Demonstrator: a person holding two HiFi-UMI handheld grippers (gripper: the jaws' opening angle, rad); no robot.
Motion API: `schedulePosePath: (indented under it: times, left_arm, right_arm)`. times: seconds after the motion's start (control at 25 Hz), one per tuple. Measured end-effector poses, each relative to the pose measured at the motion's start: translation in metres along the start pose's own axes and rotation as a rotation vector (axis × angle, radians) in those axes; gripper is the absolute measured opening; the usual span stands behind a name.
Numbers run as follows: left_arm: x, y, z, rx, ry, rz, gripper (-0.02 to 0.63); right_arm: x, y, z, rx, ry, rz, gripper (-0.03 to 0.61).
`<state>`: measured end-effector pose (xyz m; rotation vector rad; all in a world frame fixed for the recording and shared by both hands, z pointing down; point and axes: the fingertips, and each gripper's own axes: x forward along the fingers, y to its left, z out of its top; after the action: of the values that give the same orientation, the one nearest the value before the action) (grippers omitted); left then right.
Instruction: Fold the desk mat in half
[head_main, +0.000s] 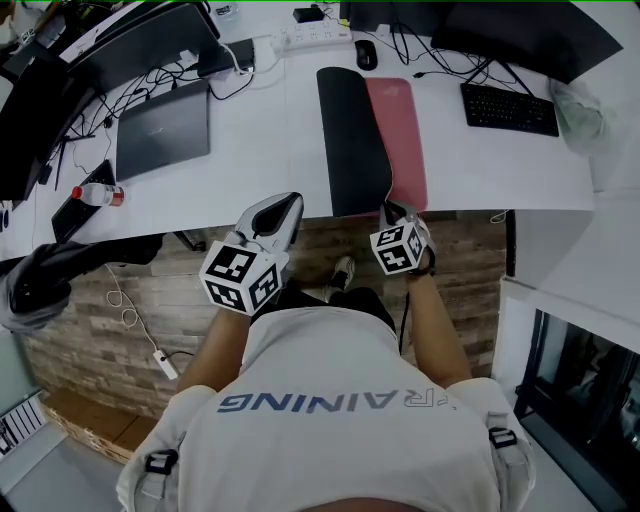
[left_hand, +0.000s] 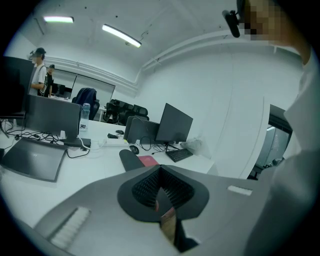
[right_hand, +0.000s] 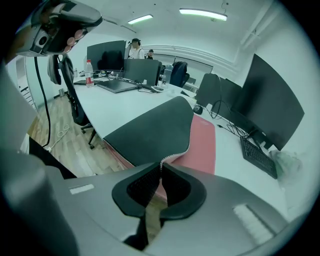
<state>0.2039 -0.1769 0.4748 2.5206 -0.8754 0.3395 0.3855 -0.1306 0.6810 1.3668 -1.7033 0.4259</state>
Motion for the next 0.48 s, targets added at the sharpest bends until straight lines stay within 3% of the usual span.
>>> schedulePosePath:
  times: [0.48]
  left_arm:
    - [0.023,-0.018,0.0,0.009,0.007,-0.022,0.002]
  right_arm:
    - [-0.001,-0.055,-0.057,0.091,0.084,-0.08,0.032]
